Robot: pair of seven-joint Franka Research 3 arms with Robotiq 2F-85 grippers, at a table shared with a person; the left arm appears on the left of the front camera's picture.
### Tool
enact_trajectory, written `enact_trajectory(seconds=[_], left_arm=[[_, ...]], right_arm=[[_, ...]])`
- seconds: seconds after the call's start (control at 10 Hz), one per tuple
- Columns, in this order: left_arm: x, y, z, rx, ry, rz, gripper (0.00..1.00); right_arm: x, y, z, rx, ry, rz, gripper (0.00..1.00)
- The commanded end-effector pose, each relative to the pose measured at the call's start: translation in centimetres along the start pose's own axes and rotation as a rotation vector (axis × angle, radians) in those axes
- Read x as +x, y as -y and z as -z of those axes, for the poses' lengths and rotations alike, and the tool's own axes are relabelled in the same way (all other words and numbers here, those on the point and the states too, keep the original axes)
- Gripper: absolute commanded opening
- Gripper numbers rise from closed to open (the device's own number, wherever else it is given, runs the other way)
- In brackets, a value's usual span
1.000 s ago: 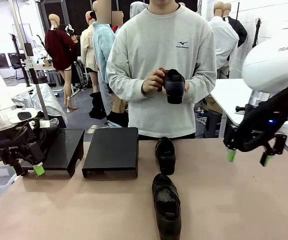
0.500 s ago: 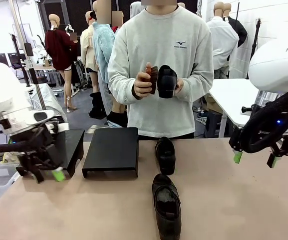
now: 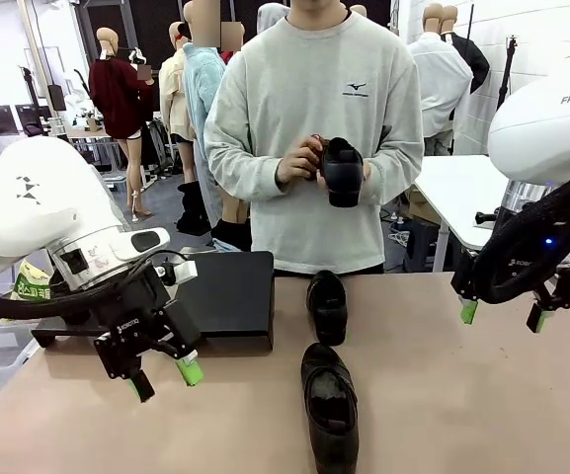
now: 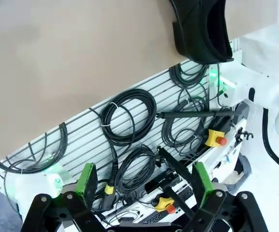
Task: Organize the shoes by placing them on the stand.
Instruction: Place the Shoe from the middle of the table onto the Shoes Stand.
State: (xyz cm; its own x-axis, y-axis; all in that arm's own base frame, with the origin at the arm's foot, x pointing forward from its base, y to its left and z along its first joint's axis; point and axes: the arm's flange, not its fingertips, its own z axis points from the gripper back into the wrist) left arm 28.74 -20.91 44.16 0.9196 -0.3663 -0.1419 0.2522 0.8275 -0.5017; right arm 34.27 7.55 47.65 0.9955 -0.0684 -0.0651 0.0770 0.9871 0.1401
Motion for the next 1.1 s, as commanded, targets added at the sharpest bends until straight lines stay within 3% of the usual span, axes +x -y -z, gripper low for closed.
enact_trajectory(seconds=[0.0, 0.1, 0.3, 0.5, 0.8, 1.0], left_arm=[[-0.2, -0.6, -0.6, 0.0, -0.004, 0.04, 1.0], [0.0, 0.0, 0.0, 0.0, 0.0, 0.0, 1.0], [1.4, 6.1, 3.2, 0.086, 0.107, 0.028, 1.0], [3.2, 10.6, 7.6, 0.198, 0.102, 0.067, 1.0], [6.6, 12.5, 11.2, 0.345, 0.169, -0.071, 1.0], [7.6, 13.7, 12.4, 0.345, 0.196, -0.074, 1.0]], right_arm=[[0.5, -0.4, 0.0, 0.02, 0.008, -0.005, 1.0], [0.5, -0.4, 0.0, 0.02, 0.008, -0.005, 1.0], [0.5, -0.4, 0.0, 0.02, 0.008, -0.005, 1.0], [0.5, -0.4, 0.0, 0.02, 0.008, -0.005, 1.0], [0.5, -0.4, 0.0, 0.02, 0.008, -0.005, 1.0], [0.5, -0.4, 0.0, 0.02, 0.008, -0.005, 1.0]])
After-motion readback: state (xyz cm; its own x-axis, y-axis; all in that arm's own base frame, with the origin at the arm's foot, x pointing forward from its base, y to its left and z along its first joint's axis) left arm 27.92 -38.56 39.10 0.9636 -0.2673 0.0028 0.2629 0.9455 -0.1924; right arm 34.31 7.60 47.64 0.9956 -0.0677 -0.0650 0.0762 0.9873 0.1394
